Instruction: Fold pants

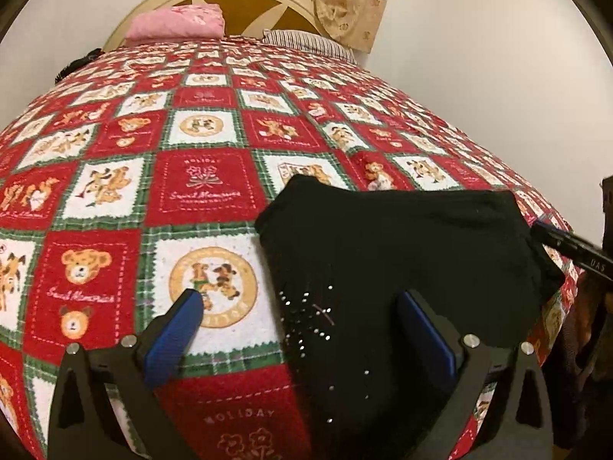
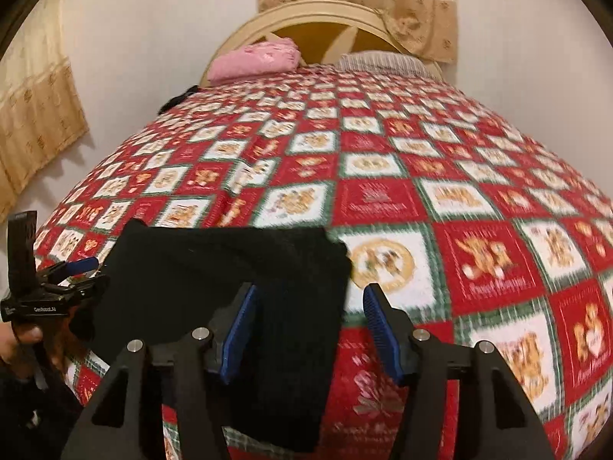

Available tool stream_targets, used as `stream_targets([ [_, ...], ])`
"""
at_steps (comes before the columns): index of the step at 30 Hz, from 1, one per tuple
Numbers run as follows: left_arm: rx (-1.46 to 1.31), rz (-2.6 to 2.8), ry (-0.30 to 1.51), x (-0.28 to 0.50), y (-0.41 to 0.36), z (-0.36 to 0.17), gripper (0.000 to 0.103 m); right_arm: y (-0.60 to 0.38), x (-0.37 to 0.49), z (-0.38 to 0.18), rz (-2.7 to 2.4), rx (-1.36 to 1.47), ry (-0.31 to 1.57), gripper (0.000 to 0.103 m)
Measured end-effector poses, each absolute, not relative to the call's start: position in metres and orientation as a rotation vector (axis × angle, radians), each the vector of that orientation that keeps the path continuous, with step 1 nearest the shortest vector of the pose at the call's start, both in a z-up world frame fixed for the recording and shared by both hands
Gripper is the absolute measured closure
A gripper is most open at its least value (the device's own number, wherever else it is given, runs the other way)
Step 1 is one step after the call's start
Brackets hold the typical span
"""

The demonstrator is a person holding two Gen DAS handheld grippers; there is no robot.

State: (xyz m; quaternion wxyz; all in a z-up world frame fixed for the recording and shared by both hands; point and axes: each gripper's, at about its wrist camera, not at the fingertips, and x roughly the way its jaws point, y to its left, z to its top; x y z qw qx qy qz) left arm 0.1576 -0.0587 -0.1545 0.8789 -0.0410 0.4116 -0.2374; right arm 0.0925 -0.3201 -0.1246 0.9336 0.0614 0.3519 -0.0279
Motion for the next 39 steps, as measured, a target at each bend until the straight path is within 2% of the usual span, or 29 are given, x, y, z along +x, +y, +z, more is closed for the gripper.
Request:
stream_targets([
  [9,-0.039,-0.530,0.882,0.162,-0.075,-0.156,0.000,-0.344,0.091,-0.151,-0.009,0.345,0.738,0.040],
  [21,-0.028,-0.541,0.915,0.172,-0.084,-0.159,0.000,-0.343,0.098,-0.160,0.012,0.417,0.695,0.041],
  [29,-0.028,-0.543,0.922,0.173,-0.084,-0.160,0.000,-0.333,0.092,-0.163,0.065,0.406,0.699,0.048],
  [34,-0.037,-0.552,0.920,0.172,-0.083,-0.160,0.000,-0.344,0.091,-0.165,0.075,0.464,0.678,0.058],
  [39,-0.068,-0.566,0.915,0.171,-0.078,-0.160,0.000,-0.345,0.085,-0.163,0.074,0.468,0.666,0.061],
])
